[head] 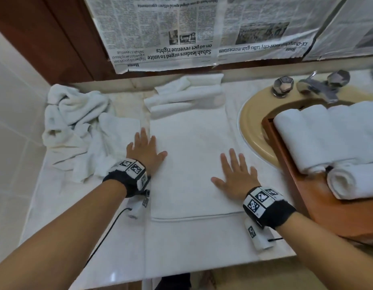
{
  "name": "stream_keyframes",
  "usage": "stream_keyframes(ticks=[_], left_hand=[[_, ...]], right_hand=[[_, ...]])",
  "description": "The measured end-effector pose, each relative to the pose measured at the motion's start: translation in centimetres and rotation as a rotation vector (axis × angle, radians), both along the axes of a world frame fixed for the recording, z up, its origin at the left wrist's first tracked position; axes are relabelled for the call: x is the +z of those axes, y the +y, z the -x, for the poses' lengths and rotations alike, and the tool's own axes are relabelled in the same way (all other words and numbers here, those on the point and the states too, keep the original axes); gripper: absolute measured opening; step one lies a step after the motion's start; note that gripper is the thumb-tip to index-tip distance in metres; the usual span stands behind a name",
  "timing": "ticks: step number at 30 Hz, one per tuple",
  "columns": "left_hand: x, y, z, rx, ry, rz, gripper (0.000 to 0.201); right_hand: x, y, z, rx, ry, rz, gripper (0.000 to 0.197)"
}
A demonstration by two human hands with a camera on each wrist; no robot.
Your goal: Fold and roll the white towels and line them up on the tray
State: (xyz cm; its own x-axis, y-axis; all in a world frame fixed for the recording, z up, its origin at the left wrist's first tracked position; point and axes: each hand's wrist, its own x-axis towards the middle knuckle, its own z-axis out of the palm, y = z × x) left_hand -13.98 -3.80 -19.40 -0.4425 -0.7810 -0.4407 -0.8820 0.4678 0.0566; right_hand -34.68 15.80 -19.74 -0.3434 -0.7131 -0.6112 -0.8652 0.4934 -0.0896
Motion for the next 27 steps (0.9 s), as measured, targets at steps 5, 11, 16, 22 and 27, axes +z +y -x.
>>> stream_keyframes(ticks=[5, 11, 16, 22, 27], left_hand=[[-0.7, 8.7, -0.2, -0.286, 0.096, -0.076, 0.081], [-2.2, 12.1, -5.9, -0.115, 0.106, -0.04, 0.073], [-1.5, 14.1, -7.1, 0.008, 0.12, -0.063, 0.069], [0.2, 17.4, -4.8, -0.029, 0.239, 0.082, 0.063], [-0.9, 18.2, -3.5, -0.206, 0.352, 0.01, 0.07]], right_hand=[[0.4, 1.9, -2.9, 0.009, 0.03, 0.056, 0.08], [0.5, 6.5, -1.7, -0.166, -0.056, 0.124, 0.072], [2.1, 8.9, -2.4, -0.45, -0.234, 0.518, 0.049], [2.6, 10.0, -3.4, -0.568, -0.557, 0.46, 0.058], [1.9, 9.7, -4.4, -0.483, -0.429, 0.541, 0.037]])
